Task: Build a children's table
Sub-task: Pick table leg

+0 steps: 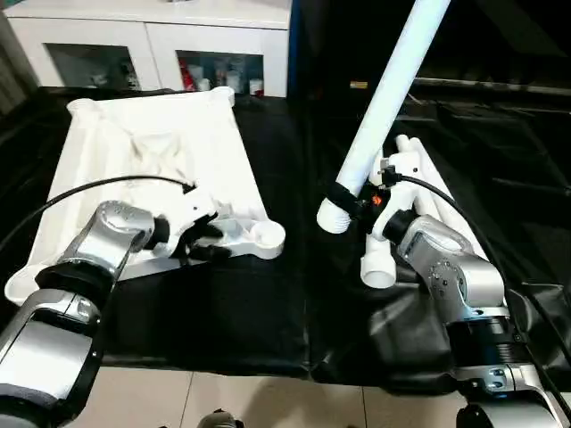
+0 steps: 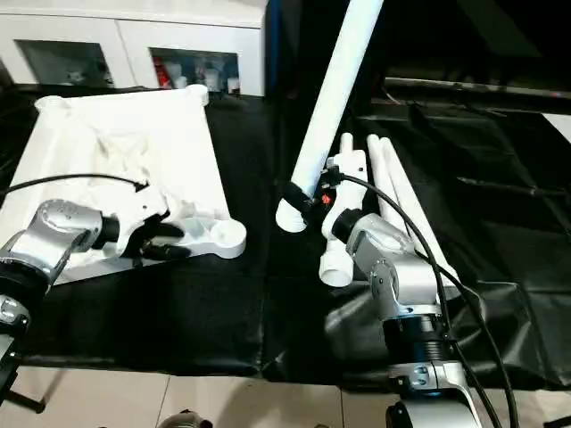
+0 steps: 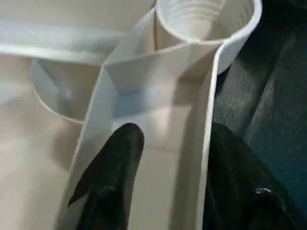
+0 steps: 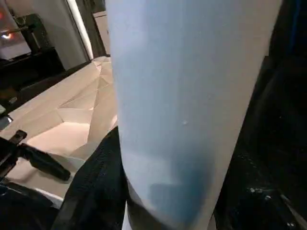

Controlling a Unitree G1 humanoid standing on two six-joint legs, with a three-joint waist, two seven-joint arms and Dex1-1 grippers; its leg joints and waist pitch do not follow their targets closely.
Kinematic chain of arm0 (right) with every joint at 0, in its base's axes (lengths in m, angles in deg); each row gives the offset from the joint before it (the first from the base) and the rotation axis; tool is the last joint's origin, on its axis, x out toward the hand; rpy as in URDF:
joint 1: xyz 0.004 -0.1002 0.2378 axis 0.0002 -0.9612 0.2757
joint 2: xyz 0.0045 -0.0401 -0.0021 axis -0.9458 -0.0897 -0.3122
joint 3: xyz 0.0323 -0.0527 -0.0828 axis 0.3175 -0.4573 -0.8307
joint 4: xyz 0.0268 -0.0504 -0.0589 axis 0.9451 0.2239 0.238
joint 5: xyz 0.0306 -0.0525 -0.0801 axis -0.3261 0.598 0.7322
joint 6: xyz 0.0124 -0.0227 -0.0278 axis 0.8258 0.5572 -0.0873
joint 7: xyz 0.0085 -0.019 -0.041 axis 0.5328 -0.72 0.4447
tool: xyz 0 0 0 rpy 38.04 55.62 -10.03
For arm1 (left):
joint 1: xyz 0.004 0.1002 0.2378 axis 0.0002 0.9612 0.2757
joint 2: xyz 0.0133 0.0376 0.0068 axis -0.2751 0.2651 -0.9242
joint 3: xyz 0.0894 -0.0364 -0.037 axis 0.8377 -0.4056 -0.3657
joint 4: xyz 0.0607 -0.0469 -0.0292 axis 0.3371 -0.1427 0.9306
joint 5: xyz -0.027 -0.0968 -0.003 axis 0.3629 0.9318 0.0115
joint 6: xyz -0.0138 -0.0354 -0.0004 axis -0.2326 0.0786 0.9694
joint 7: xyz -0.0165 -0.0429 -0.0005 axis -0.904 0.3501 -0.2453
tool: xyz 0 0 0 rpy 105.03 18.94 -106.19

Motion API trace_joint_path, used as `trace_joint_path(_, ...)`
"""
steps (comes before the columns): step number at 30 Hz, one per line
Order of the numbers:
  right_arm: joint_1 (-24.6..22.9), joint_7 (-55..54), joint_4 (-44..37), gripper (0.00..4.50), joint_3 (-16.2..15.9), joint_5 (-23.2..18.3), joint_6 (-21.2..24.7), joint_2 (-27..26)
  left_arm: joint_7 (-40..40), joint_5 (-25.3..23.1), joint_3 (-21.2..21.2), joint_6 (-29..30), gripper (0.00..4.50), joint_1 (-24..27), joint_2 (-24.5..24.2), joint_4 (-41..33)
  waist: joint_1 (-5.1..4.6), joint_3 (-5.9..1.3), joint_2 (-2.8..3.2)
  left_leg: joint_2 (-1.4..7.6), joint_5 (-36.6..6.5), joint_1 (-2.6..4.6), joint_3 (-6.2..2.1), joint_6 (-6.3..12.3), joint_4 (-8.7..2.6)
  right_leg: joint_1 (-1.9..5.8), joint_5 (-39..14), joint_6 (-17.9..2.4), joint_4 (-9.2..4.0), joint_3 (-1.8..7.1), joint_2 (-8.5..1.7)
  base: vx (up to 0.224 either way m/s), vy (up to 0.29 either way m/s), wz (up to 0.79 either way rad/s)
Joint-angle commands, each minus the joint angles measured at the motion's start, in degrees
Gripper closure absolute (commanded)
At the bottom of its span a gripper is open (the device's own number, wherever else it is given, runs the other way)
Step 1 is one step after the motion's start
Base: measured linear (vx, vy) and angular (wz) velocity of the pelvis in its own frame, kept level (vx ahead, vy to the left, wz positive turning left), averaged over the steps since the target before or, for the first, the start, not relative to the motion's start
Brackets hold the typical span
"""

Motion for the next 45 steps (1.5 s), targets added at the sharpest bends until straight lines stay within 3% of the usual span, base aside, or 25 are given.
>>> trace_joint_path(1, 1.31, 0.34, -0.43, 2.6, 0.36, -0.12, 0.13, 0.23, -0.45, -0.65, -0.25, -0.41, 2.51, -1.87, -0.37, 1.24, 0.04, -4.58, 1.2, 2.28, -9.83, 0.66, -0.59, -2.32, -4.39, 3.56, -2.62, -12.82, -4.17, 3.15, -5.17, 0.0, 0.0, 0.0)
trace_joint_path(2, 1.56, 0.45, -0.12, 2.6, 0.33, -0.09, 0.04, 0.22, -1.13, -0.23, -0.56, -0.05, 2.51, -2.23, -0.28, 1.69, 0.01, -4.57, 0.94, 2.26, -9.7, 0.7, -0.53, -2.17, -4.39, 3.57, -2.86, -12.87, -4.26, 3.17, -5.18, 0.0, 0.0, 0.0)
trace_joint_path(21, 2.55, 1.65, 0.83, 2.6, -0.17, -0.14, -0.22, 0.87, -5.61, -0.59, -1.19, 2.72, 3.99, -3.8, 0.34, 4.22, 0.01, -4.58, 1.1, 2.38, -9.26, 0.73, -0.49, -1.86, -4.36, 3.59, -1.48, -13.83, -4.08, 3.2, -5.27, 0.0, 0.0, 0.0)
trace_joint_path(24, 2.16, 2.97, 0.08, 2.6, -0.61, -0.7, 0.85, 1.2, -7.81, 0.6, -1.46, 5.73, 4.18, -2.47, 0.74, 1.61, 0.04, -4.61, 1.05, 2.41, -8.49, 0.7, -0.48, -1.48, -4.33, 3.66, -0.4, -14.31, -4.0, 3.19, -5.34, 0.0, 0.0, 0.0)
trace_joint_path(27, 1.34, 6.11, -1.84, 2.6, -2.63, -1.28, 2.79, 2.12, -6.36, 2.11, -1.52, 10.86, 4.4, 1.48, 2.75, -6.42, 0.04, -4.64, 0.89, 2.75, -7.56, 0.62, -0.49, -0.93, -4.31, 3.75, 2.17, -15.32, -3.62, 3.07, -5.44, 0.0, 0.0, 0.0)
trace_joint_path(28, 1.24, 6.36, -2.12, 2.6, -2.82, -1.38, 3.04, 2.19, -5.73, 2.28, -1.56, 11.55, 4.49, 2.06, 3.11, -7.6, -0.05, -4.65, 0.61, 2.71, -7.33, 0.57, -0.39, -0.62, -4.29, 3.81, 2.47, -15.4, -3.62, 3.09, -5.4, 0.0, 0.0, 0.0)
trace_joint_path(30, 1.39, 6.71, -2.27, 2.6, -3.0, -1.65, 3.38, 2.07, -3.75, 2.61, -1.7, 13.4, 4.5, 3.4, 4.28, -10.43, 0.07, -4.66, 0.67, 2.53, -6.68, 0.45, -0.31, 0.01, -4.12, 3.89, 2.04, -15.21, -3.75, 3.13, -5.46, 0.0, 0.0, 0.0)
trace_joint_path(32, 1.93, 7.14, -1.89, 2.6, -3.38, -1.73, 3.77, 1.9, -1.92, 3.22, -1.74, 16.3, 4.5, 5.32, 5.68, -14.55, 0.15, -4.53, 0.05, 2.34, -6.72, 0.47, -0.12, 0.45, -4.13, 3.77, -0.91, -14.21, -4.23, 3.13, -5.28, 0.0, 0.0, 0.0)
trace_joint_path(33, 2.42, 7.48, -1.47, 2.6, -3.71, -1.61, 3.88, 1.78, -0.86, 3.49, -1.7, 18.35, 4.5, 6.79, 6.65, -17.78, 0.22, -4.52, 0.02, 2.81, -6.19, 0.35, -0.37, 0.34, -4.26, 3.91, -1.02, -14.44, -3.78, 3.05, -5.63, 0.0, 0.0, 0.0)
trace_joint_path(34, 2.71, 7.68, -1.24, 2.6, -3.94, -1.51, 3.95, 1.74, -0.29, 3.63, -1.67, 19.65, 4.5, 7.73, 7.22, -19.86, 0.1, -4.37, -0.04, 2.74, -6.42, 0.43, -0.21, 0.5, -4.35, 3.66, -2.24, -14.05, -4.14, 3.03, -5.43, 0.0, 0.0, 0.0)
trace_joint_path(37, 4.08, 8.48, 1.01, 2.6, -4.71, -0.53, 3.09, 1.72, 0.74, 3.64, -2.33, 18.62, 4.5, 10.14, 8.08, -24.21, 0.02, -4.3, -0.58, 2.45, -6.42, 0.43, 0.04, 1.09, -4.25, 3.54, -5.2, -12.95, -4.58, 3.06, -5.23, 0.0, 0.0, 0.0)
trace_joint_path(39, 4.46, 8.6, 1.73, 2.6, -4.84, -0.32, 2.82, 1.71, 1.1, 3.73, -2.53, 18.27, 4.5, 10.78, 8.13, -25.4, 0.15, -4.27, -0.23, 2.46, -6.7, 0.44, 0.06, 0.99, -4.29, 3.36, -7.34, -11.89, -4.7, 3.1, -5.23, 0.0, 0.0, 0.0)
trace_joint_path(40, 5.03, 8.71, 2.85, 2.6, -4.85, -0.1, 2.36, 1.66, 1.65, 3.72, -2.71, 18.01, 4.5, 11.2, 8.13, -26.18, 0.14, -4.29, -0.58, 2.43, -6.71, 0.48, 0.16, 1.04, -4.33, 3.35, -7.71, -11.62, -4.79, 3.09, -5.16, 0.0, 0.0, 0.0)
trace_joint_path(41, 5.39, 8.78, 3.56, 2.6, -4.84, 0.02, 2.1, 1.6, 1.95, 3.78, -2.84, 17.8, 4.5, 11.47, 8.12, -26.71, 0.19, -4.33, -0.39, 2.44, -6.62, 0.48, 0.13, 0.97, -4.34, 3.31, -8.02, -11.44, -4.71, 3.07, -5.19, 0.0, 0.0, 0.0)
trace_joint_path(45, 7.61, 10.33, 8.15, 2.6, -5.77, 1.08, 0.77, 0.97, 4.32, 4.5, -4.24, 19.28, 4.5, 13.1, 8.33, -30.08, 0.01, -4.38, -0.82, 2.35, -5.54, 0.28, 0.33, 1.43, -4.27, 3.25, -6.98, -11.2, -4.58, 3.0, -5.07, 0.0, 0.0, 0.0)
